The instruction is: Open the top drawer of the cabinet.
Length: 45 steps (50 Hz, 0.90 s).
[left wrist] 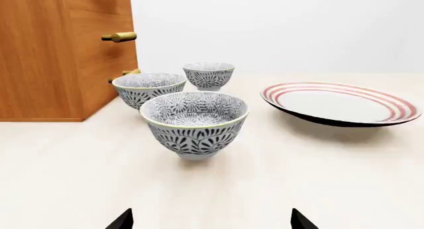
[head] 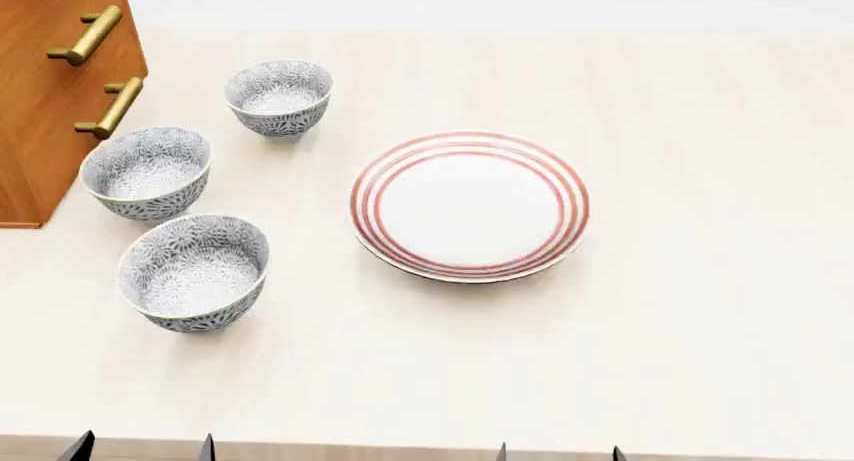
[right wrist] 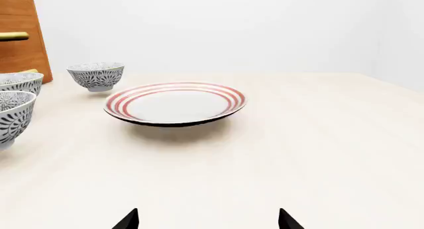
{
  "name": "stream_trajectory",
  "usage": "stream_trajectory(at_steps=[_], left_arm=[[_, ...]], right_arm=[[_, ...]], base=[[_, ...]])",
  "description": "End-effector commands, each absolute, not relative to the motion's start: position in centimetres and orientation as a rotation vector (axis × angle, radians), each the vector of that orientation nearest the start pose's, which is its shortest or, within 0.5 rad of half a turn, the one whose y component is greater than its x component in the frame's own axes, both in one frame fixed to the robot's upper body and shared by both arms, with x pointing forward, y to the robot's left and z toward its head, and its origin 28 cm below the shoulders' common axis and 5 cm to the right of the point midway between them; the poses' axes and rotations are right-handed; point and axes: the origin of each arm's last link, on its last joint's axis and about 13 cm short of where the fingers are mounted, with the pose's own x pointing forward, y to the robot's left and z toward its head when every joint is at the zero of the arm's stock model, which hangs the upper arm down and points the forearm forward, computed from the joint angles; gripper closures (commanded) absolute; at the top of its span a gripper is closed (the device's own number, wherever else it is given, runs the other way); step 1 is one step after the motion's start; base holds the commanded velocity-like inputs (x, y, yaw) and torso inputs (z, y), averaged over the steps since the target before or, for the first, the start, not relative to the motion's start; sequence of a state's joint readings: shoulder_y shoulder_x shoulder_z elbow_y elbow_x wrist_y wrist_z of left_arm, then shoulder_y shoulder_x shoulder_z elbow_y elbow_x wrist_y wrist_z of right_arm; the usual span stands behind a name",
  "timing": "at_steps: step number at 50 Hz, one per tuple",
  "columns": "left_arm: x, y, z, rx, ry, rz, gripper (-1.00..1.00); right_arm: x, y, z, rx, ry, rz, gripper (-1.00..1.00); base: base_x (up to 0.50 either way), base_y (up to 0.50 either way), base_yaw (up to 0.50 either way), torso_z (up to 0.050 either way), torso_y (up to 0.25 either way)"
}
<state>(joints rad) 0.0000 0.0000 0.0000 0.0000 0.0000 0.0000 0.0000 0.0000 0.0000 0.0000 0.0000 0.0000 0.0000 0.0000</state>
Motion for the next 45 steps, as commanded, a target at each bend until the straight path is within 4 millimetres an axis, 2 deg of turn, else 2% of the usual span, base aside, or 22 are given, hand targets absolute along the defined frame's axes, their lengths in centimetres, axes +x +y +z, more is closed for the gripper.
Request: stream_trajectory(at_steps=[1,12,37,45], left_arm=[[21.06,20.56,1.28,-0.001,0.0,0.002,-1.0],[21.05,20.56,1.29,-0.001,-0.001,0.006,-1.0],[21.08,20.52,1.28,0.012,0.005,0.009,-1.0],[21.1,20.51,1.25,0.015,0.008,0.008,-1.0]], right_arm=[[21.05,-9.61,1.19,0.002,0.003,-0.006,-1.0],[21.05,-9.55,1.18,-0.011,0.012,-0.005,-1.0],[20.98,-9.63,1.13,0.0,0.001,0.001,-1.0],[21.02,-9.6,1.23,-0.004,0.011,-0.004,-1.0]], base=[[0.0,0.0,0.0,0.0,0.0],[0.0,0.01,0.0,0.0,0.0],[0.0,0.47,0.0,0.0,0.0],[0.0,0.0,0.0,0.048,0.057]])
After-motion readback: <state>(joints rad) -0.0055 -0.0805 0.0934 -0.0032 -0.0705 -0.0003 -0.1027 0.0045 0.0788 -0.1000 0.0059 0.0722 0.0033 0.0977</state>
